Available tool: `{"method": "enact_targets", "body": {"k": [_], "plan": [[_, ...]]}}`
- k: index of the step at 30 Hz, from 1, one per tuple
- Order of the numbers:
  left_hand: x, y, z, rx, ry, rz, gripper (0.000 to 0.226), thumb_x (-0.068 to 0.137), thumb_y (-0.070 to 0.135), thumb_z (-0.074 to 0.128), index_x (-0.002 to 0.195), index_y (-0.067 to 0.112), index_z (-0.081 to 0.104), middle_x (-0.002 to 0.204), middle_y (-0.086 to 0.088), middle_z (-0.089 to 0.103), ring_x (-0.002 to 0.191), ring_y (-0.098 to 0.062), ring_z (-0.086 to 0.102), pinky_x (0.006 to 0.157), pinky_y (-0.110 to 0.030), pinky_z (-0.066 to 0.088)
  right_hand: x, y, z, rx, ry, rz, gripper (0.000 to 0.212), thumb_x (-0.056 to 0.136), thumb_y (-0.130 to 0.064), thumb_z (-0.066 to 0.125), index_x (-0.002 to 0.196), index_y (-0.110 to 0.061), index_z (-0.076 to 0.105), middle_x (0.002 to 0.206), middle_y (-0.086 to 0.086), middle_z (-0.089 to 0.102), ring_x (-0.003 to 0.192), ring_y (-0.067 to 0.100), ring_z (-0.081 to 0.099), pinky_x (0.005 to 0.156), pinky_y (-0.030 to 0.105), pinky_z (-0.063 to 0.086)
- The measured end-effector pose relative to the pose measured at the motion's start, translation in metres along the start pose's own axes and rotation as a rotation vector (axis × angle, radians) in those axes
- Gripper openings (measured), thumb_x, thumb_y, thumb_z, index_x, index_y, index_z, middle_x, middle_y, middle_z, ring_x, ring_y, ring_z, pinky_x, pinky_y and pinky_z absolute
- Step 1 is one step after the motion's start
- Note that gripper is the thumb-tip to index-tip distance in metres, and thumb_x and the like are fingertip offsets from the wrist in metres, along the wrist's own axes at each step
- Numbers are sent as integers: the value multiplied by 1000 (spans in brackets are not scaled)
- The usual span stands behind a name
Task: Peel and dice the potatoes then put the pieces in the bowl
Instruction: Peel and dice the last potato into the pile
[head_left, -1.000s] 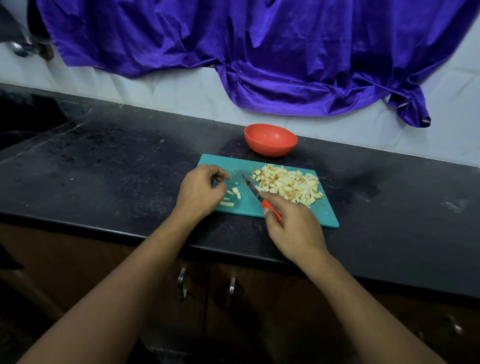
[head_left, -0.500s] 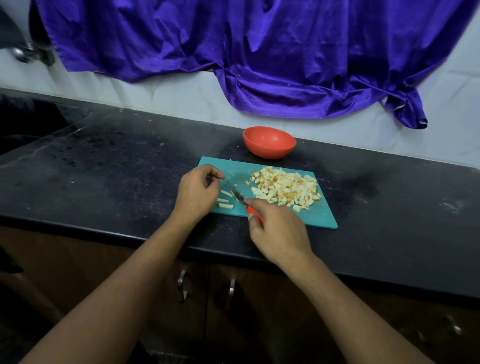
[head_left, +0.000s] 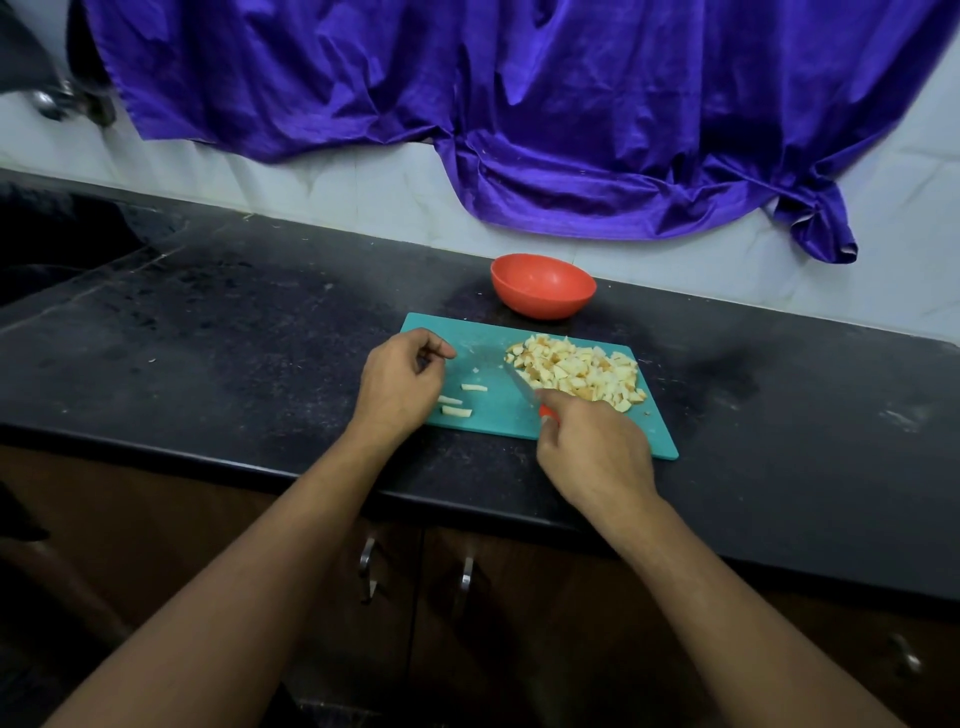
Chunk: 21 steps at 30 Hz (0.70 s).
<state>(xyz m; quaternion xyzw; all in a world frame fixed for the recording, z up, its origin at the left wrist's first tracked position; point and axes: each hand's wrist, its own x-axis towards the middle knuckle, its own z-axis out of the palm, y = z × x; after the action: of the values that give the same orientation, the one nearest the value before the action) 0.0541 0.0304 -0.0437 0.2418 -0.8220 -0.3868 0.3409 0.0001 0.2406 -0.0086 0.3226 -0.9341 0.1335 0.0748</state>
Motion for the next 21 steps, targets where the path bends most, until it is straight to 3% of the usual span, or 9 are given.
{"method": "enact_targets", "body": {"k": [2,6,9,11,13,17,21], "plan": [[0,2,-2,-3,-39,-1,23,94,8,60,96,24,76,95,12,72,77,-1,62,70,-11,44,-2,1,-1,49,32,11,42,105,-32,46,147,-37,53,90,-6,67,76,14,60,65,34,49],[1,0,-15,-33,-261,48,36,86,-1,60,106,24,77,101,6,75,86,-14,68,85,-31,54,-2,1,1,184,65,-6,42,104,-34,49,145,-38,55,107,-2,73,86,20,64,67,31,41],[0,-1,-29,-39,-323,77,39,85,-2,65,112,24,76,102,3,72,79,-15,62,75,-20,49,-3,5,9,268,45,-21,41,104,-36,51,145,-39,55,115,-5,73,88,16,63,73,33,49],[-2,-3,-37,11,-298,117,35,85,0,67,113,20,76,94,3,68,70,-7,58,64,-11,43,-5,7,15,291,38,-30,41,104,-36,51,145,-39,56,115,-6,73,88,13,64,74,33,50],[-3,-3,-42,71,-318,151,28,88,8,70,113,19,76,83,6,66,62,0,54,60,-10,39,-6,9,19,295,54,-43,41,104,-36,51,145,-39,55,115,-6,73,91,13,65,77,35,53],[7,2,-52,210,-507,132,34,83,38,84,114,29,73,86,9,73,67,9,58,62,-8,39,-5,10,21,283,68,-54,42,104,-37,51,146,-39,55,107,-6,74,85,11,62,73,33,51],[17,8,-50,313,-564,132,25,79,32,89,100,27,78,86,11,75,76,6,66,67,-7,43,-5,12,23,305,74,-53,43,104,-38,51,147,-39,54,108,-8,73,80,6,60,69,30,49]]}}
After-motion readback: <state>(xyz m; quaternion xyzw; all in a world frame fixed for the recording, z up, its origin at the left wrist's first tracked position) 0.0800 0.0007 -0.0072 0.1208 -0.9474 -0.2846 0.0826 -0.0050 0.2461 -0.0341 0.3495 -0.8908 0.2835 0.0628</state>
